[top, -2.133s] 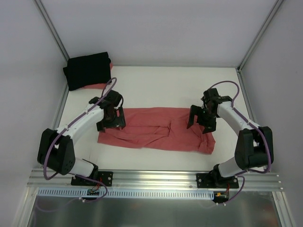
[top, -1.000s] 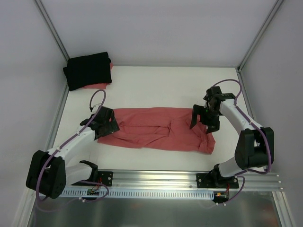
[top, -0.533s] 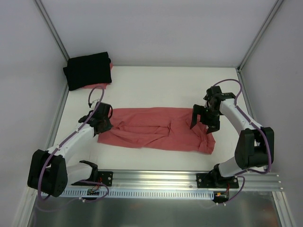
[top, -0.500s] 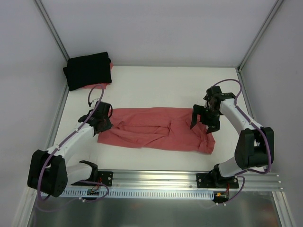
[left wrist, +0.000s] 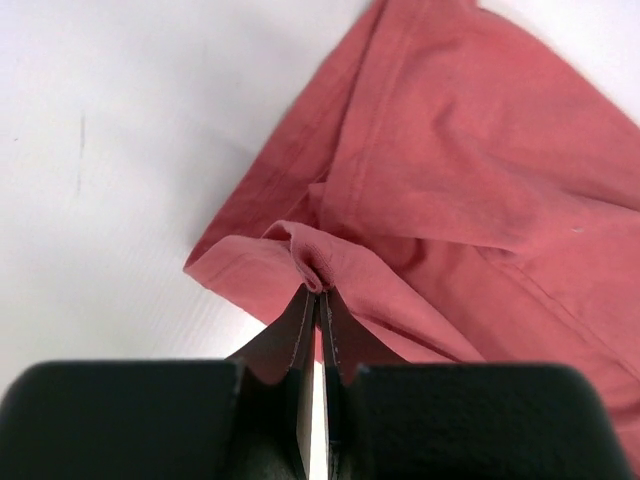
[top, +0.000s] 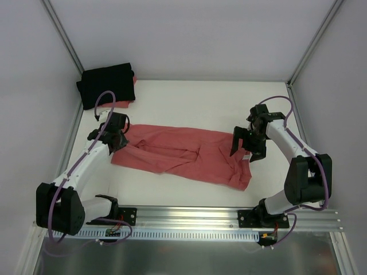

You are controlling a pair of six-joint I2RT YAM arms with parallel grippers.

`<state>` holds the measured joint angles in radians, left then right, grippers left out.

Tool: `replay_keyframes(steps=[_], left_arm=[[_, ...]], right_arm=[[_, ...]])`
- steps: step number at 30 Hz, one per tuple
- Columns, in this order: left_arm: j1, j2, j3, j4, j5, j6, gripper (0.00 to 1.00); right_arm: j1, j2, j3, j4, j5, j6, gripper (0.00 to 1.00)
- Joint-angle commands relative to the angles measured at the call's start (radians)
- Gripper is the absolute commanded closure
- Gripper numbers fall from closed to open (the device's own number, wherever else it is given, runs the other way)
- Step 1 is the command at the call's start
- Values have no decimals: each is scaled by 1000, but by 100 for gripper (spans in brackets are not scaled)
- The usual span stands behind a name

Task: Fold and stack the t-shirts
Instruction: Fold the other side of the tshirt into a rectangle

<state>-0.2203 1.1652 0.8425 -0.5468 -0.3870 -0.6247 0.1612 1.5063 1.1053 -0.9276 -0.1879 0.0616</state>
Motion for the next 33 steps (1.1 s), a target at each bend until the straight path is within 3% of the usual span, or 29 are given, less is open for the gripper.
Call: replay_keyframes(steps=[1, 12, 18, 20, 21, 26, 27, 29, 30, 33], left_arm=[[25, 65, 44, -62, -62, -27, 100], [29, 175, 132, -31, -10, -6, 100], [29, 182, 139, -39, -12, 8, 100], [29, 182, 141, -41, -12, 13, 100], [29, 183, 139, -41, -12, 14, 100], [32, 186, 142, -44, -10, 20, 100], [33, 188, 141, -44, -10, 22, 100], [36, 192, 144, -47, -7, 25, 100], [36, 197, 145, -45, -7, 25, 100], [42, 200, 145, -41, -3, 26, 100]], right_arm=[[-6, 0, 10, -8, -5, 9, 1], [1, 12, -47, 96, -38, 53, 0], [6, 81, -82, 199, -133, 46, 0], [6, 115, -78, 217, -154, 44, 12], [8, 126, -78, 229, -174, 49, 28], [6, 169, -93, 265, -197, 78, 58], [6, 181, -96, 265, -202, 81, 73], [6, 189, -99, 273, -205, 83, 81], [6, 196, -101, 271, -203, 83, 92], [6, 201, -105, 269, -200, 81, 99]])
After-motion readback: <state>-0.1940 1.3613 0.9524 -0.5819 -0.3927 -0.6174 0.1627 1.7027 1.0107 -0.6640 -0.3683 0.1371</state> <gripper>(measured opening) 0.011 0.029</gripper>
